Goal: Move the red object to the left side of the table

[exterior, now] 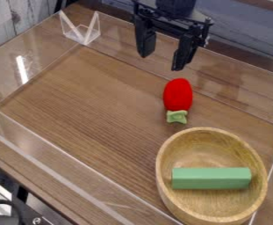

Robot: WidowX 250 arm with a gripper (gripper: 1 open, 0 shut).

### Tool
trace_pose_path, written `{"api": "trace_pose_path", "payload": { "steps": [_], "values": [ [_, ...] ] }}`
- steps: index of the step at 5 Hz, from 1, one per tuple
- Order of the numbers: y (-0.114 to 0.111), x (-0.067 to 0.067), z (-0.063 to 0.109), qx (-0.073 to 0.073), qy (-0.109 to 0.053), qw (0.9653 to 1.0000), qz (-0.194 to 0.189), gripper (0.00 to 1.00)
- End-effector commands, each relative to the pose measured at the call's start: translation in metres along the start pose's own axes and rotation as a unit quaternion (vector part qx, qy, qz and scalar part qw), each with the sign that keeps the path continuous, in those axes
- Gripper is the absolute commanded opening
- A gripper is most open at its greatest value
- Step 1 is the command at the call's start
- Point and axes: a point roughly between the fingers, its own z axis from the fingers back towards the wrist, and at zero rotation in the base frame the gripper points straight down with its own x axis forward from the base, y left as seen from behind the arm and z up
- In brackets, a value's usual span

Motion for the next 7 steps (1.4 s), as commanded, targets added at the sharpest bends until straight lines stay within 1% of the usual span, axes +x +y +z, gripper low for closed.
{"api": "trace_pose_path", "payload": {
  "steps": [1,2,3,4,5,6,7],
  "values": [
    [0.0,-0.001,-0.022,-0.004,0.006,0.9998,-0.02,1.0],
    [-0.013,0.005,-0.042,-0.01,0.01,0.9993,-0.033,1.0],
    [-0.025,0.012,-0.052,-0.018,0.0,0.9987,-0.047,1.0],
    [-0.011,0.013,-0.06,-0.026,-0.007,0.9987,-0.044,1.0],
    [0.006,0.014,-0.064,-0.027,-0.011,0.9988,-0.038,1.0],
    [-0.001,0.014,-0.068,-0.027,-0.013,0.9985,-0.045,1.0],
    [-0.013,0.015,-0.071,-0.027,-0.016,0.9981,-0.053,1.0]
  ]
}}
